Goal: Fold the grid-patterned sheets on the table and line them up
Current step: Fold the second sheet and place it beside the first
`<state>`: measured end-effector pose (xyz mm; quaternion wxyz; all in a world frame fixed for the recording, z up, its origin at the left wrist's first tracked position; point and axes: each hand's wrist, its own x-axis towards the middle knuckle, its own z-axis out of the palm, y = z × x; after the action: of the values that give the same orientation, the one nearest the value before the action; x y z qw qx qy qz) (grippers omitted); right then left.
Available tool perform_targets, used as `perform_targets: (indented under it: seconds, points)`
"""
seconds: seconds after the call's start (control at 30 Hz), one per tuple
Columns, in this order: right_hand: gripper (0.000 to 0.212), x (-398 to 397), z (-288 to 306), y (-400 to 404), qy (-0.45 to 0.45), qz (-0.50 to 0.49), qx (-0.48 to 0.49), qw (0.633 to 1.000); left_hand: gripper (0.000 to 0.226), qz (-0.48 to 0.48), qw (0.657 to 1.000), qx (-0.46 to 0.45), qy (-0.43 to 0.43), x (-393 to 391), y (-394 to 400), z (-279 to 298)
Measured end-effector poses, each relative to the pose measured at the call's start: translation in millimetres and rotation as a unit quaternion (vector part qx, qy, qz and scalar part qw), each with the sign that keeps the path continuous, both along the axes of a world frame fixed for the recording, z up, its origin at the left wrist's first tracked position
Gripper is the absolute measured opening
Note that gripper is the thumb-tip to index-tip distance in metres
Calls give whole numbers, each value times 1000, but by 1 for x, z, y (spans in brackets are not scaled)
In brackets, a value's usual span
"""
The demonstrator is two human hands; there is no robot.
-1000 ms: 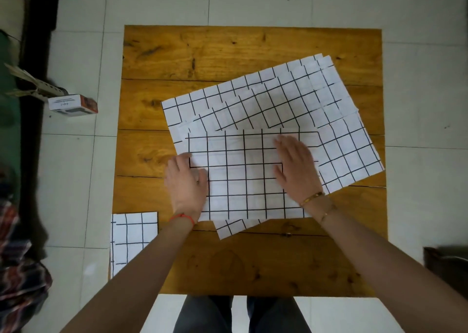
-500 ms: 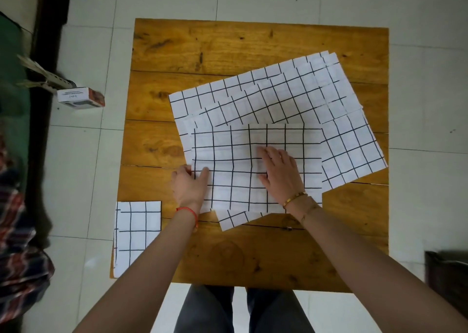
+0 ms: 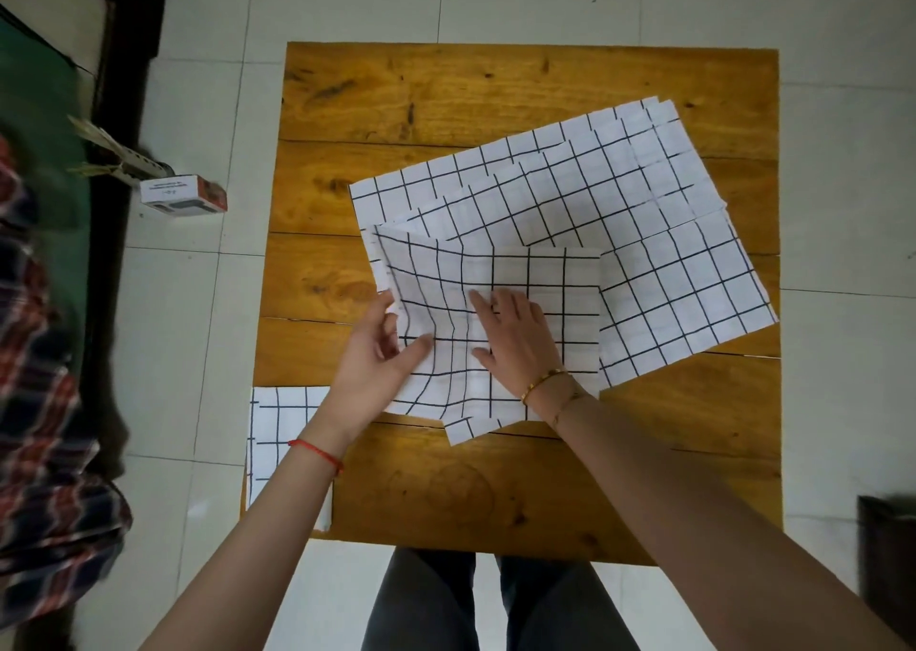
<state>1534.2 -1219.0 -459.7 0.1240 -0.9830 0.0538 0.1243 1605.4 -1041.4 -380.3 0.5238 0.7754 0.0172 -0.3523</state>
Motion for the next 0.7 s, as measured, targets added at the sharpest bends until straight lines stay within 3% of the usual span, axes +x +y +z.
perform_targets:
  seconds: [0.13,0.3,0.57,0.7]
  points:
    - [74,3,1,6,10,-16,1,1000,46,-75,996,4,-45,-14,-21,12]
    - [56,-11,9,-18,-10,-119,56,991,68,-121,989,1,-83,-31,-58,5]
    - [37,-54,8,-85,-31,-236,-6,971,85,-153,987,-46,-14,-51,-100,-18]
    - [32,-62,10,-101,-41,-262,-13,964,77,-160,986,-5,-45,-50,-95,-30]
